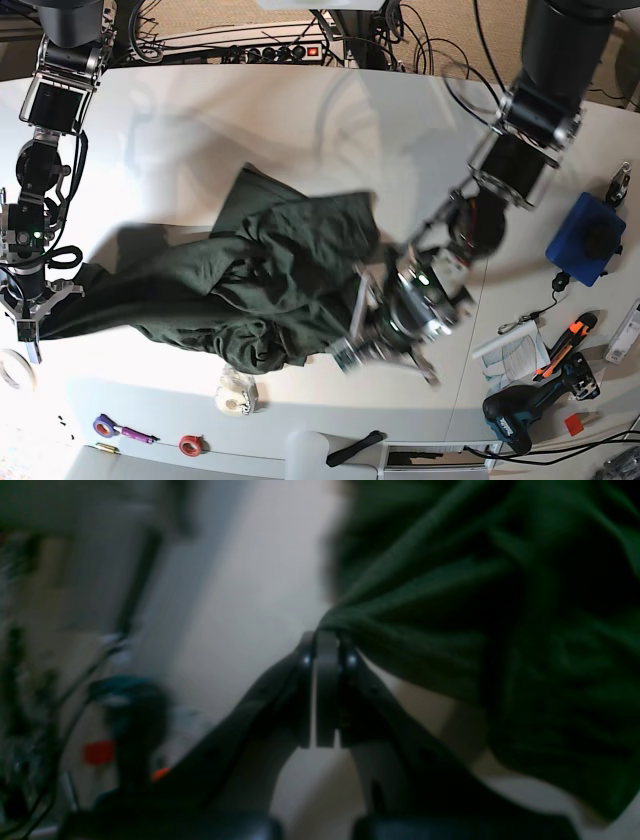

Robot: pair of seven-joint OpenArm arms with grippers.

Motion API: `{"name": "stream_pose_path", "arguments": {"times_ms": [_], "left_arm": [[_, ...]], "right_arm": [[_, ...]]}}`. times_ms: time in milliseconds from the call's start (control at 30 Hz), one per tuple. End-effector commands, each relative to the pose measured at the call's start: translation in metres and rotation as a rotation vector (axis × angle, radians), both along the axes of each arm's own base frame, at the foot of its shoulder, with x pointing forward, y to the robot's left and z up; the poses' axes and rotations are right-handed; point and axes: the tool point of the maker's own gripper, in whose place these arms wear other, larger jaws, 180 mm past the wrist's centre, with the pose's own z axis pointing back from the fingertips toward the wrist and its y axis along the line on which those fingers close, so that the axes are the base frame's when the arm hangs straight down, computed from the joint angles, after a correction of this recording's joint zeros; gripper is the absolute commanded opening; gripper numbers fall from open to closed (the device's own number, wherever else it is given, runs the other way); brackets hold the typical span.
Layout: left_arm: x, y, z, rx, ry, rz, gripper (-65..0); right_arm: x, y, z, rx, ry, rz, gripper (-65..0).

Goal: Layout the t-shirt on the table in an organized manner, then fold the t-shirt properly
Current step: 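Grasp the shirt fabric with the left gripper and pull it toward the blue box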

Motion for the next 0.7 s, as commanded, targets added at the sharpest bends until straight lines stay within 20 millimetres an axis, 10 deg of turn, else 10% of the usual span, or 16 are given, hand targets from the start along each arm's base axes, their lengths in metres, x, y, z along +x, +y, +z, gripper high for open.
{"name": "stream_pose_path", "arguments": {"times_ms": [0, 167, 300, 500, 667], "left_arm": [[0.013, 0.002, 0.028, -0.031, -0.077, 0.012, -65.0], [0.022, 0.011, 0.039, -0.085, -0.129, 0.043, -63.2], [0.018, 0.008, 0.032, -0.119, -0.093, 0.043, -19.4], [0.006, -0.001, 0.017, -0.167, -0.007, 0.005, -26.7], [-0.077, -0.046, -0.039, -0.220, 0.328, -0.354, -39.1]], "right_arm": [[0.004, -0.007, 0.030, -0.040, -0.070, -0.005, -65.0], [0.002, -0.009, 0.028, -0.036, -0.056, -0.017, -65.0], [0.002, -0.010, 0.027, -0.034, -0.050, -0.021, -65.0], [0.001, -0.010, 0.025, -0.033, -0.047, -0.021, -65.0], [0.001, -0.011, 0.024, -0.031, -0.039, -0.027, -65.0]]}}
